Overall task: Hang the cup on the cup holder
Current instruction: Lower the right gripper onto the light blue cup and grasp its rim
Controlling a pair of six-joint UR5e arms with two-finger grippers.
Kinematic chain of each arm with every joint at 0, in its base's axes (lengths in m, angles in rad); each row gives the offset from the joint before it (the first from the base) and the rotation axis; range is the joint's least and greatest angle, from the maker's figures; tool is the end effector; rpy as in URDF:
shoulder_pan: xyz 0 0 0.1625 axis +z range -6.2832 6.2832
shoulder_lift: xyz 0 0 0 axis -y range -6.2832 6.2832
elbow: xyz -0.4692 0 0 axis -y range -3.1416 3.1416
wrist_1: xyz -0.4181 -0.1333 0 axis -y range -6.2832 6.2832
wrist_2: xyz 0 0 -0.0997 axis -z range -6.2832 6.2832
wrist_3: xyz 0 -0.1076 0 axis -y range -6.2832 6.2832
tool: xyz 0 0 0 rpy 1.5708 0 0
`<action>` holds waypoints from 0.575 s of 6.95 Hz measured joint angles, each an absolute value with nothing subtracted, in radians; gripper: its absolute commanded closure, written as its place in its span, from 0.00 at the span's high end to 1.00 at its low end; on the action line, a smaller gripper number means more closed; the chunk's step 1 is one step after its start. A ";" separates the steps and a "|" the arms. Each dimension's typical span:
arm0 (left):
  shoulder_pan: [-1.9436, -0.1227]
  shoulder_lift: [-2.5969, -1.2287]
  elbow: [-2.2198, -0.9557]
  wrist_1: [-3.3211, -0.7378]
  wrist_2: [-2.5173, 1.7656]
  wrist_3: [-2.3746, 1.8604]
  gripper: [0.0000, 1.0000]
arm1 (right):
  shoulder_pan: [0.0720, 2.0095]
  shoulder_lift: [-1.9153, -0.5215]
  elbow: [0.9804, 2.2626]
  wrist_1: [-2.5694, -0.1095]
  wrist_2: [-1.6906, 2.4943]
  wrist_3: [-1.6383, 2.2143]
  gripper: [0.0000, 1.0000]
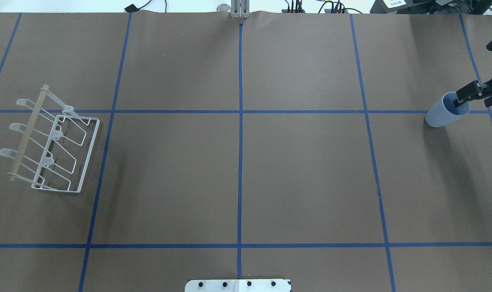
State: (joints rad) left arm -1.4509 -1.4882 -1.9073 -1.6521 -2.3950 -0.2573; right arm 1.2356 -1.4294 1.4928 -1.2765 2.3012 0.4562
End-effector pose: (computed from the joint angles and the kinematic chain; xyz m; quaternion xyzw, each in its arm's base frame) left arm 0.0040 -0.4872 0.5613 0.0761 0.4166 0.0046 0.9059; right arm -0.1409 -0.5914 0.6407 0.0179 -0.3883 -0.0078 0.9213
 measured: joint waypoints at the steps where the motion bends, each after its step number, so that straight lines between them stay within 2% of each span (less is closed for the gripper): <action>1: -1.451 -1.489 -1.905 -1.652 -2.393 -0.257 0.99 | 1.220 -1.419 1.470 -1.263 2.297 0.461 0.38; 2: -1.451 -1.489 -1.902 -1.652 -2.392 -0.257 0.99 | 1.210 -1.406 1.451 -1.257 2.295 0.461 0.00; 4: -1.451 -1.488 -1.899 -1.652 -2.388 -0.256 0.99 | 1.205 -1.398 1.436 -1.252 2.296 0.449 0.00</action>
State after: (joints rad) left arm -1.4511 -1.4882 -1.8994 -1.6517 -2.3879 -0.2562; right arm 1.2050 -1.3984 1.4363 -1.2522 2.2958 0.4492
